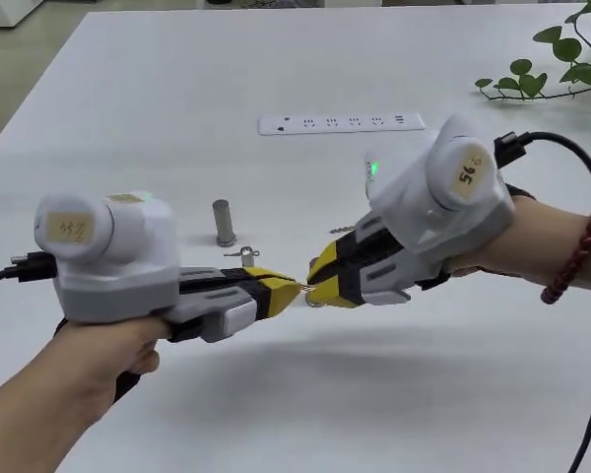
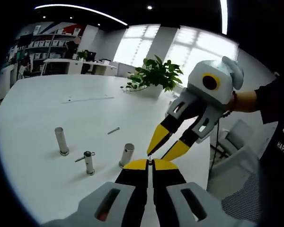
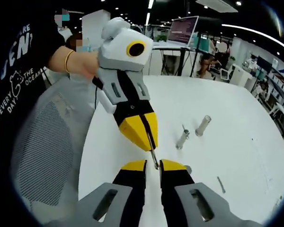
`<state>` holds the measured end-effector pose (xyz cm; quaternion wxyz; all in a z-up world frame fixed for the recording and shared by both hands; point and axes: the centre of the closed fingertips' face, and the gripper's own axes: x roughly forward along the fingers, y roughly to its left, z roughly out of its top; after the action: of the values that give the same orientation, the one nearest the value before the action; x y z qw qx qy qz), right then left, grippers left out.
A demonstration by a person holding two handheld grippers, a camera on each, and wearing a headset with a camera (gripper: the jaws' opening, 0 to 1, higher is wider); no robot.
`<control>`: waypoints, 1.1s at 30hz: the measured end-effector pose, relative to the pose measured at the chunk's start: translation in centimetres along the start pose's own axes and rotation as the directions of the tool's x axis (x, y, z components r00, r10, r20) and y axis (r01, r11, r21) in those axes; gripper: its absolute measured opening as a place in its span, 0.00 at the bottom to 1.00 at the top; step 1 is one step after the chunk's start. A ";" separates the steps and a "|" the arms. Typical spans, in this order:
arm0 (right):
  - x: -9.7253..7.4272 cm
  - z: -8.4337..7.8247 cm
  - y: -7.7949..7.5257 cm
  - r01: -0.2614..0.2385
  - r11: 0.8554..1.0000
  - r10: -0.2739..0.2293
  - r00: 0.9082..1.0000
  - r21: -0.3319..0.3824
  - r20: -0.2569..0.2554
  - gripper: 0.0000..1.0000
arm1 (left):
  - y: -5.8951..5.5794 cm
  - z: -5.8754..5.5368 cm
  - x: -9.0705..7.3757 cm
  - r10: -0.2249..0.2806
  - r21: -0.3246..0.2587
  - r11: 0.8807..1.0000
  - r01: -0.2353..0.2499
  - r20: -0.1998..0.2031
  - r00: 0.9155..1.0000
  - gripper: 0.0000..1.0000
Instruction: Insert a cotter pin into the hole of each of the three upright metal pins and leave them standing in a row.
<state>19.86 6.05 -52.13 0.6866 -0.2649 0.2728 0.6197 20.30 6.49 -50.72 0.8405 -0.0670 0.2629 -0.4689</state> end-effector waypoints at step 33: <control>-1.3 0.4 1.9 -0.199 0.955 0.147 0.962 0.219 0.232 0.04 | -2.2 1.0 -0.9 -0.194 0.115 0.977 0.180 0.124 0.973 0.00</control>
<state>17.89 5.60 -50.94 0.6815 -0.0870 0.2929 0.6650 18.75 5.89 -48.67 0.8109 -0.0795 0.1735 -0.5532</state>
